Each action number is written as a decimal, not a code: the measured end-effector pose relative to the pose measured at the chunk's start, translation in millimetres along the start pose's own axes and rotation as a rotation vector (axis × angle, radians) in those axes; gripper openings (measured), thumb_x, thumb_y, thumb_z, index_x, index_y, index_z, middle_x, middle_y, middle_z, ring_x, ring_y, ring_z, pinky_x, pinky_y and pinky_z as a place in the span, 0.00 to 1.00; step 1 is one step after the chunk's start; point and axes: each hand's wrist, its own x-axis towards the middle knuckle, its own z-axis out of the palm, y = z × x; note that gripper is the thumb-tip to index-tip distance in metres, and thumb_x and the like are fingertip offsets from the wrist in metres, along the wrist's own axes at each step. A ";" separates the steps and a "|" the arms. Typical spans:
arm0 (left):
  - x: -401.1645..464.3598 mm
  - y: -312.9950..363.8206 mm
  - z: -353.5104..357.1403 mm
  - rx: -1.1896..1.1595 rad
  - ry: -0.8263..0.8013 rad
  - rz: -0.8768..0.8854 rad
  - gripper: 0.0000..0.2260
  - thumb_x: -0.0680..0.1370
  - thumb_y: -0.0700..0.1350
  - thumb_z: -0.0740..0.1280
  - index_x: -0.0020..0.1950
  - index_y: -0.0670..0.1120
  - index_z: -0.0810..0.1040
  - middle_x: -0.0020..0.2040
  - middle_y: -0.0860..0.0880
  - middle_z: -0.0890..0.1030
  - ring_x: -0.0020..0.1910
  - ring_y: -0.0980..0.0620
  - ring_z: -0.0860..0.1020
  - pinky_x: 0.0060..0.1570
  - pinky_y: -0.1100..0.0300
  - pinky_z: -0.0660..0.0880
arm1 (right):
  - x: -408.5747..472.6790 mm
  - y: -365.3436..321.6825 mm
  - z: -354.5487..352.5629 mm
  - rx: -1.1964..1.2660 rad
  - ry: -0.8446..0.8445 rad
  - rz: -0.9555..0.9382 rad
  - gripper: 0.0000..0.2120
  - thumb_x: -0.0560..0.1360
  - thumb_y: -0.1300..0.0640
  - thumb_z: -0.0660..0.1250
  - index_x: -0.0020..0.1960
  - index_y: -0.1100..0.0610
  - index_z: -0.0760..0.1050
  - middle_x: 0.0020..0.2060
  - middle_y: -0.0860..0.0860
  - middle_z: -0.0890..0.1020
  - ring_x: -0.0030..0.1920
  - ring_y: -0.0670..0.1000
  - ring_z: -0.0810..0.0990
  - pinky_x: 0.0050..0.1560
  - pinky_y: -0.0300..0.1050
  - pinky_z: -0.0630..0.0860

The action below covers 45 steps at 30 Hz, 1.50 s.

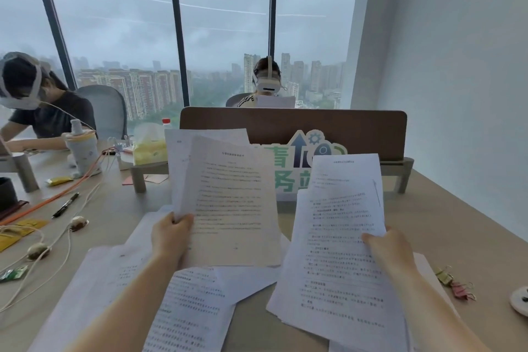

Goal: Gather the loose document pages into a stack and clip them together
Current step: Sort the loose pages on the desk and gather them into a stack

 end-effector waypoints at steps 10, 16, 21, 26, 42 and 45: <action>-57.0 2.4 42.4 -0.115 -0.286 -0.048 0.04 0.77 0.39 0.67 0.45 0.44 0.81 0.41 0.45 0.85 0.40 0.45 0.82 0.40 0.51 0.80 | -20.9 -11.8 43.7 0.499 -0.225 0.188 0.12 0.78 0.52 0.66 0.57 0.57 0.79 0.48 0.57 0.85 0.50 0.60 0.84 0.58 0.65 0.77; -76.7 -0.8 56.2 -0.114 -0.386 -0.075 0.04 0.79 0.44 0.66 0.53 0.49 0.78 0.47 0.47 0.84 0.46 0.46 0.83 0.48 0.47 0.81 | -44.1 -23.0 40.3 0.601 -0.290 0.063 0.06 0.76 0.50 0.69 0.46 0.52 0.78 0.42 0.49 0.83 0.43 0.50 0.81 0.54 0.50 0.74; -88.6 -1.1 56.7 -0.078 -0.403 -0.057 0.04 0.79 0.44 0.66 0.52 0.47 0.78 0.46 0.47 0.85 0.44 0.48 0.83 0.41 0.54 0.81 | -40.7 -11.1 50.1 0.403 -0.322 -0.052 0.12 0.71 0.66 0.73 0.48 0.51 0.82 0.48 0.53 0.86 0.47 0.51 0.84 0.46 0.43 0.78; -77.8 -12.9 43.2 0.114 -0.307 -0.042 0.07 0.77 0.47 0.68 0.51 0.46 0.74 0.50 0.45 0.81 0.46 0.46 0.81 0.50 0.47 0.79 | -43.5 -12.4 62.3 0.379 -0.233 -0.018 0.07 0.73 0.66 0.71 0.49 0.58 0.81 0.46 0.57 0.85 0.45 0.58 0.84 0.48 0.53 0.82; -43.2 -56.1 -85.1 1.026 -0.120 -0.387 0.43 0.60 0.69 0.75 0.67 0.47 0.71 0.66 0.44 0.69 0.66 0.43 0.68 0.60 0.46 0.68 | -57.5 -17.1 101.6 0.438 -0.285 -0.011 0.10 0.74 0.67 0.70 0.55 0.64 0.80 0.46 0.59 0.83 0.42 0.57 0.82 0.44 0.46 0.77; -36.7 -56.2 -87.9 1.029 -0.119 -0.434 0.42 0.60 0.67 0.76 0.67 0.47 0.71 0.65 0.43 0.70 0.66 0.43 0.67 0.61 0.46 0.67 | -57.0 -17.3 105.5 0.420 -0.297 -0.005 0.09 0.73 0.66 0.71 0.54 0.63 0.81 0.47 0.58 0.84 0.45 0.59 0.83 0.48 0.51 0.79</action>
